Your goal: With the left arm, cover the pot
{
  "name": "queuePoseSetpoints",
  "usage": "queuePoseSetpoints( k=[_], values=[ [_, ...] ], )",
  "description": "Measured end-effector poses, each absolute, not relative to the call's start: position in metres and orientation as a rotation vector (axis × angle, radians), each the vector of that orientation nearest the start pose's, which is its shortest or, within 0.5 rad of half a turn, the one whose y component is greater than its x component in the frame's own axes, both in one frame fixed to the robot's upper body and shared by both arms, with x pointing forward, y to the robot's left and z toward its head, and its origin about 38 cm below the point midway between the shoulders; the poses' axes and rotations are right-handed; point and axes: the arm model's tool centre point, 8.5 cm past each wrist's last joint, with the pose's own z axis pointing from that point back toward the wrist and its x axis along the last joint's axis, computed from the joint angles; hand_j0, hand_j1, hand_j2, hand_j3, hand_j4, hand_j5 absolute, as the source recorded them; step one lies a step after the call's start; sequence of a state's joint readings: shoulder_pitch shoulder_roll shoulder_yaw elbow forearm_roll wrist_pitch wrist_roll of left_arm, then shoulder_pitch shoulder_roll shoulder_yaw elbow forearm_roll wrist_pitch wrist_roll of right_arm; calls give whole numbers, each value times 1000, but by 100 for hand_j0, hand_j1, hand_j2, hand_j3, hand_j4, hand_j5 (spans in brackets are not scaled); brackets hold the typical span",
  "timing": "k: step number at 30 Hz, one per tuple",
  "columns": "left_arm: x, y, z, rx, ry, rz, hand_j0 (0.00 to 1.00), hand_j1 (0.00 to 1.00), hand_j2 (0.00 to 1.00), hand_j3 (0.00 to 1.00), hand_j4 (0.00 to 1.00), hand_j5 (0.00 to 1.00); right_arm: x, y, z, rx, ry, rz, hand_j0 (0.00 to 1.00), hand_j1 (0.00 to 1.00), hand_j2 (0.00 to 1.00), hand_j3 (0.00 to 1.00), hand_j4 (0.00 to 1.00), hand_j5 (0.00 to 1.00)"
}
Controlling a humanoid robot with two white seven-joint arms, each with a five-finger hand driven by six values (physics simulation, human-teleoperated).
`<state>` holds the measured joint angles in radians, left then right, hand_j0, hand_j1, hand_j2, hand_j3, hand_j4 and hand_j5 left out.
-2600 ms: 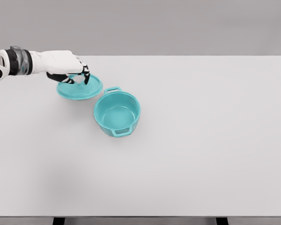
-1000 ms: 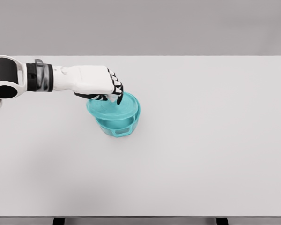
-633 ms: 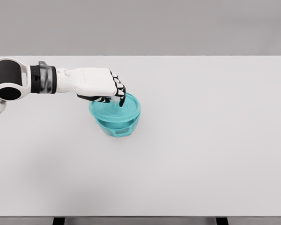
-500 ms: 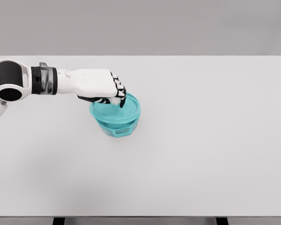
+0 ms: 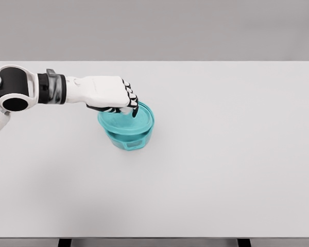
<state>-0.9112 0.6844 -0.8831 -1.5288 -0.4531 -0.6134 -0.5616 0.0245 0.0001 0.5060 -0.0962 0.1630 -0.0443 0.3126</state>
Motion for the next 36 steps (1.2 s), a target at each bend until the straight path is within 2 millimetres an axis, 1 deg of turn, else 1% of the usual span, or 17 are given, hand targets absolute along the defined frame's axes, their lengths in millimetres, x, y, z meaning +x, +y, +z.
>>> queuePoseSetpoints(
  k=[11,12,14,17,19,22,24,25,26,28,30,32,34,36],
  values=[
    [440,182,251,-425,1755,2851,57,57,57,57,57,57,2,-232,-262,256,19,679,100,100,100,100,100,100],
    [440,182,252,-424,1756,2850,59,59,59,59,59,59,2,-232,-262,256,20,679,100,100,100,100,100,100],
    [440,181,252,-423,1757,2849,72,72,72,72,72,72,2,-232,-262,256,20,679,100,100,100,100,100,100],
    [441,182,251,-425,1759,2851,81,81,81,81,81,81,2,-232,-262,256,19,679,100,100,100,100,100,100],
    [442,181,251,-423,1763,2853,85,85,85,85,85,85,2,-232,-262,257,19,679,100,100,100,100,100,100],
    [444,181,250,-422,1767,2856,87,87,87,87,87,87,2,-232,-262,257,19,679,100,100,100,100,100,100],
    [444,180,249,-420,1770,2856,91,91,91,91,91,91,2,-232,-262,256,19,679,100,100,100,100,100,100],
    [444,180,249,-419,1771,2856,97,97,97,97,97,97,2,-232,-262,256,19,679,100,100,100,100,100,100],
    [444,180,249,-418,1772,2856,100,100,100,100,100,100,2,-232,-262,257,19,679,100,100,100,100,100,100],
    [444,180,251,-420,1776,2853,100,100,100,100,100,100,2,-232,-262,256,19,679,100,100,100,100,100,100],
    [448,187,262,-466,1796,2838,100,100,100,100,100,100,2,-232,-262,256,20,679,100,100,100,100,100,100],
    [452,204,277,-540,1817,2834,100,100,100,100,100,100,2,-232,-262,256,20,679,100,100,100,100,100,100],
    [458,227,285,-557,1906,2852,100,100,100,100,100,100,2,-232,-262,256,19,679,100,100,100,100,100,100],
    [467,253,283,-541,2037,2893,100,100,100,100,100,100,2,-232,-262,256,20,679,100,100,100,100,100,100]
  ],
)
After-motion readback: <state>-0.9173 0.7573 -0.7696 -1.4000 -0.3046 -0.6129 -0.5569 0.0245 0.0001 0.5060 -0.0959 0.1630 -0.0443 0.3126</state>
